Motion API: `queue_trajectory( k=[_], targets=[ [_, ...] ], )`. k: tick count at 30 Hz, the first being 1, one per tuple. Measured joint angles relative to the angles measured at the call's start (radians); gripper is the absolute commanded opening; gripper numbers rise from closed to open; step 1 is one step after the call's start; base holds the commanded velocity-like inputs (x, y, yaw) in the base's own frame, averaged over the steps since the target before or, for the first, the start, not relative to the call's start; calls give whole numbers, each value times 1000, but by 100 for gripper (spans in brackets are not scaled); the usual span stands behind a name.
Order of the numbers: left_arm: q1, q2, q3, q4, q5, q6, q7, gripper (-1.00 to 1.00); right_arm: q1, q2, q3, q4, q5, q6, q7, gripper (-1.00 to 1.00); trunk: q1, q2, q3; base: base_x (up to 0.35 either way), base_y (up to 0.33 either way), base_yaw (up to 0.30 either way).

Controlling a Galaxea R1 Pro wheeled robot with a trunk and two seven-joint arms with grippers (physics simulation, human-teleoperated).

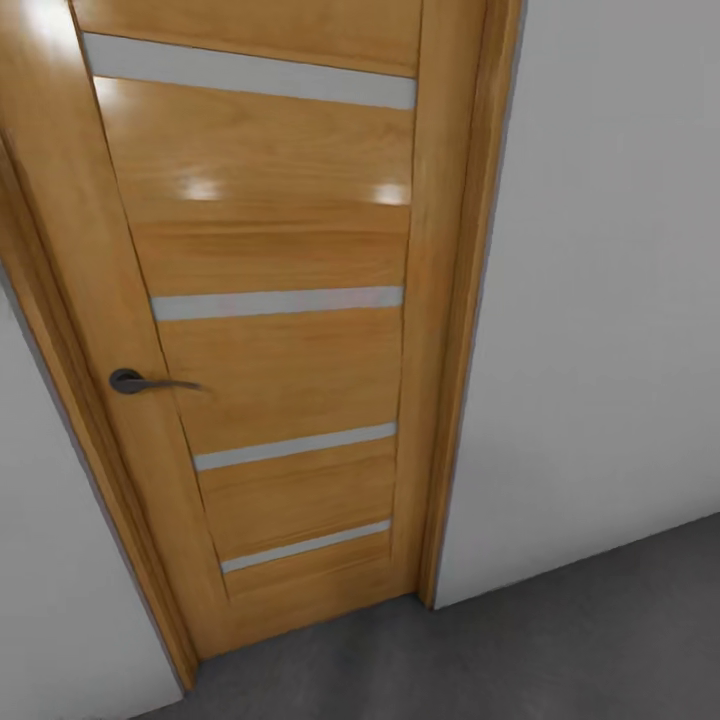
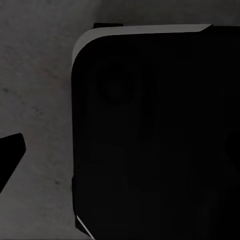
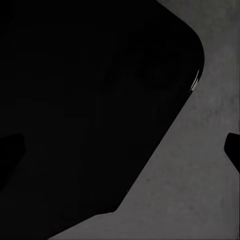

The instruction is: Move the two storage containers from the living room to the garage. In the garage, place one container on the floor and stack the other container on top of it (either order is fine).

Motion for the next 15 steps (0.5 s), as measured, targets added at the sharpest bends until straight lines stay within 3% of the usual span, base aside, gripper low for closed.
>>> queue_trajectory(
  k=[8, 15],
  targets=[
    [0, 0, 0, 0, 0, 0, 0, 100, 0, -1, 0, 0, 0, 0, 0, 100, 0, 0, 0, 6, -4, 269],
    [0, 0, 0, 0, 0, 0, 1, 100, 0, -3, 0, 0, 1, 0, 0, 100, 0, 0, 0, 0, 0, 74]
  ],
)
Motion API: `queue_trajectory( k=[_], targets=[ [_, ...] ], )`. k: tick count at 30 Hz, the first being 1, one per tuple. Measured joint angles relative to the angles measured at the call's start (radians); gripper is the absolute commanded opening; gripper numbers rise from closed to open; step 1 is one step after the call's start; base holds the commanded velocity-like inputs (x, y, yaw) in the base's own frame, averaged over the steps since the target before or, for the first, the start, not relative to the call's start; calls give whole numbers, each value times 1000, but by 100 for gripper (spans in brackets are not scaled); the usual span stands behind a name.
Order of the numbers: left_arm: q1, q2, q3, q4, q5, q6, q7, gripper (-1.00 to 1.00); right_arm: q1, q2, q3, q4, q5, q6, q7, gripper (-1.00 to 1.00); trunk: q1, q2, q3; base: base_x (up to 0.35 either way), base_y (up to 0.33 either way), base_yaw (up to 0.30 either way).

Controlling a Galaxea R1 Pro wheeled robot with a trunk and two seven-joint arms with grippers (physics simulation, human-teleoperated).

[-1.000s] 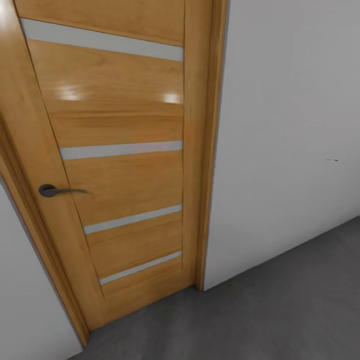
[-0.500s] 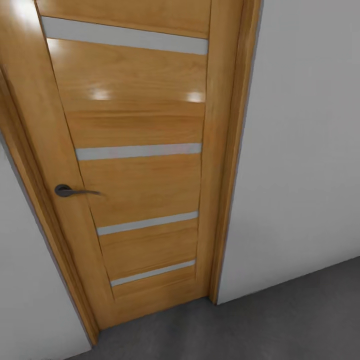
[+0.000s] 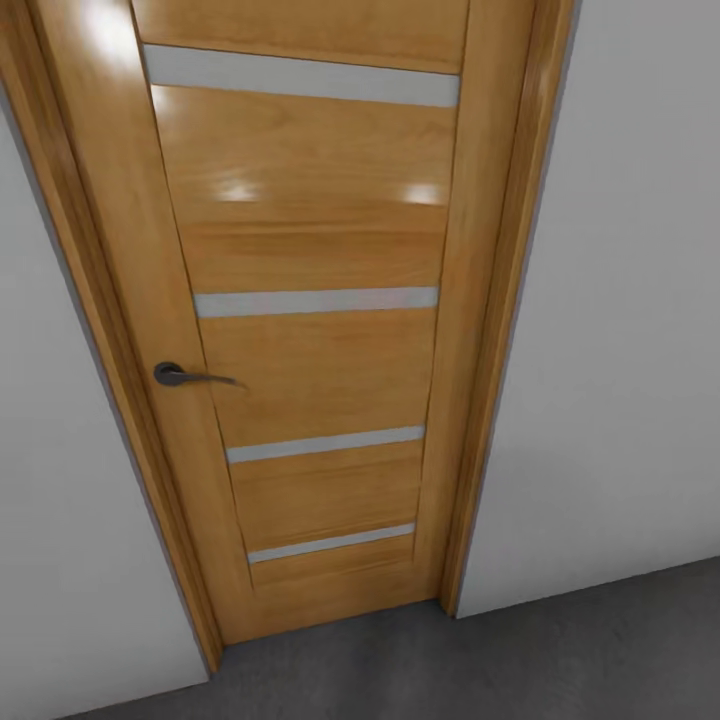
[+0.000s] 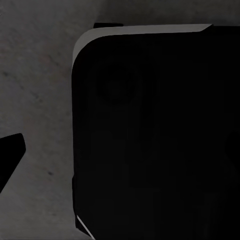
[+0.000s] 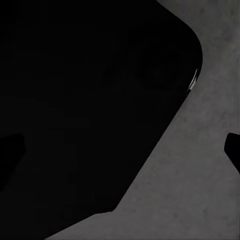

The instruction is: Move the two storage containers from the living room to the garage. In the garage, place one container on the floor and stack the other container on top of it (either order is fine).

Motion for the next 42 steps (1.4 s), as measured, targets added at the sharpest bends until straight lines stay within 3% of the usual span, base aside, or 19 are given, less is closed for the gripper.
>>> queue_trajectory(
  k=[19, 42],
  targets=[
    [0, 0, -1, 0, -1, 0, -1, 100, 0, 3, 0, 0, 0, 0, 0, 100, 0, 0, 0, 169, -133, 7],
    [0, 0, 0, 0, -1, 0, -1, 100, 0, 2, 0, 0, 0, -1, 0, 100, 0, 0, 0, 5, -3, 251]
  ],
)
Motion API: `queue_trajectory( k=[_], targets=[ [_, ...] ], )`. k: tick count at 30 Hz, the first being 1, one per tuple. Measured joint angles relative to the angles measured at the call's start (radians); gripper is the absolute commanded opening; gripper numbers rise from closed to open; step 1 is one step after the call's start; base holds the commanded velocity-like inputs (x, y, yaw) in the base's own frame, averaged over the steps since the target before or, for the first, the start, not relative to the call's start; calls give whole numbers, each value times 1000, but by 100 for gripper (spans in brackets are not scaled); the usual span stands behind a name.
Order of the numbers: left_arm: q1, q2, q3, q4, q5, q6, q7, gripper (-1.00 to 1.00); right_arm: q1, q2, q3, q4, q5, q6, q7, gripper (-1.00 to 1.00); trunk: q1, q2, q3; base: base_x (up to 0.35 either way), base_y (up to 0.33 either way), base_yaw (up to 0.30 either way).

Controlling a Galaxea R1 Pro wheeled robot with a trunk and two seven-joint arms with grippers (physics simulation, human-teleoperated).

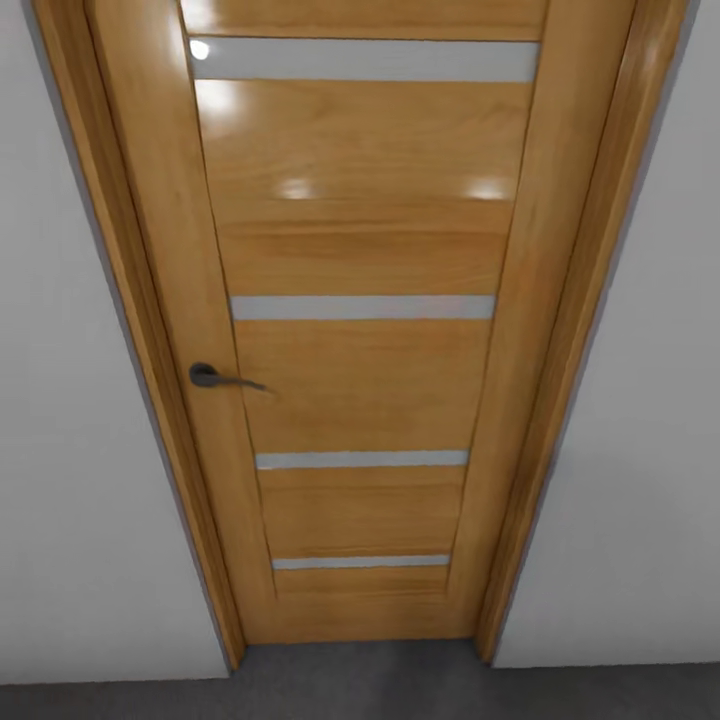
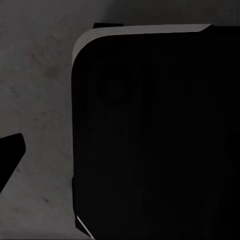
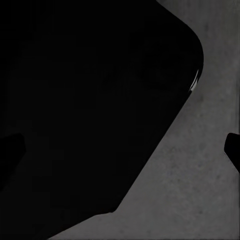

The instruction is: Move the two storage containers from the living room to the garage. In the garage, place one container on the floor and stack the other container on top of it (either order is fine).

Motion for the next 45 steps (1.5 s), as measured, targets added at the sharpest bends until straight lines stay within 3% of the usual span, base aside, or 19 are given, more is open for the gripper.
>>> queue_trajectory(
  k=[17, 34, 45],
  targets=[
    [0, 0, 0, 0, 0, 0, 0, 100, 0, 0, 0, 0, 0, 0, 0, 100, 0, 0, 0, 155, 0, 18],
    [0, 0, 0, 0, 0, 1, 0, 100, 0, 0, 0, 0, 0, 0, 0, 100, 0, 0, 0, 21, 0, 0],
    [0, 0, 1, 0, 0, 2, 0, 100, 0, -2, 0, 0, 1, 0, 0, 100, 0, 0, 0, 208, 0, 0]
  ],
)
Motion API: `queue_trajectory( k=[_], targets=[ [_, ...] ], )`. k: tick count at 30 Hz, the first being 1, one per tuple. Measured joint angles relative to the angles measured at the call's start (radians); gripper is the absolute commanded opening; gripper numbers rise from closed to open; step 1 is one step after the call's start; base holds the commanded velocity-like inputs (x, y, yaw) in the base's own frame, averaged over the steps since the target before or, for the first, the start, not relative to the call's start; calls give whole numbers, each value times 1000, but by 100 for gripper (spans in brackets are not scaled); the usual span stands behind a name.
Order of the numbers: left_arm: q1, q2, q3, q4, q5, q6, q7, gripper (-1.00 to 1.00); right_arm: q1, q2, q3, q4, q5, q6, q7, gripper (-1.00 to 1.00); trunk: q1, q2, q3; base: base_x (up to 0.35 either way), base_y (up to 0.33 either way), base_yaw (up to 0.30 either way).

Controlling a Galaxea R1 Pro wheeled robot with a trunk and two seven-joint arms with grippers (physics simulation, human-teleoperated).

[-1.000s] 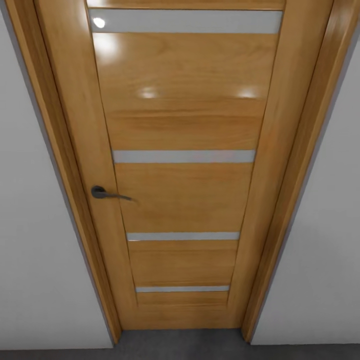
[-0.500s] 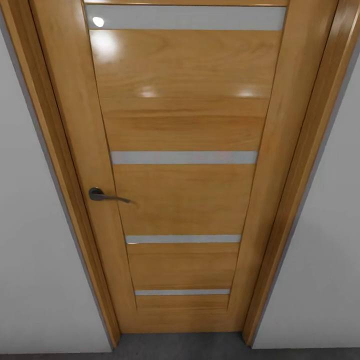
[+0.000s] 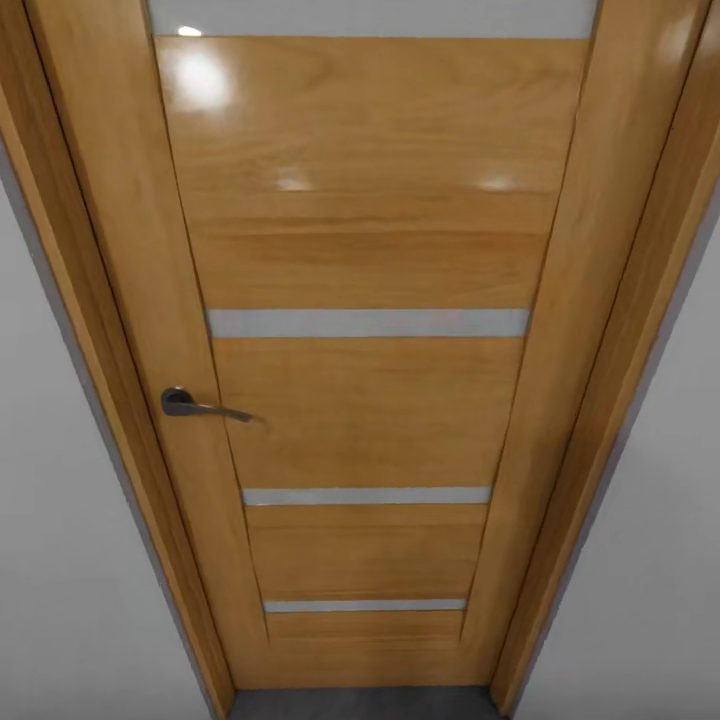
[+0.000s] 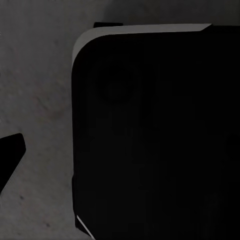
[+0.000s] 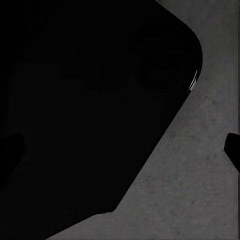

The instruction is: Move the two storage containers from the living room to the garage. In the garage, place one container on the floor and stack the other container on top of it (either order is fine).

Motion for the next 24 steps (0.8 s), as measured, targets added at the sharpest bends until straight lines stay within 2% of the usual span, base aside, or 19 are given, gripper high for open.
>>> queue_trajectory(
  k=[24],
  targets=[
    [0, 0, 3, 0, 1, -2, 3, 100, 0, 2, 0, 0, -1, 2, 0, 100, 0, 0, 0, 6, 0, 0]
  ],
)
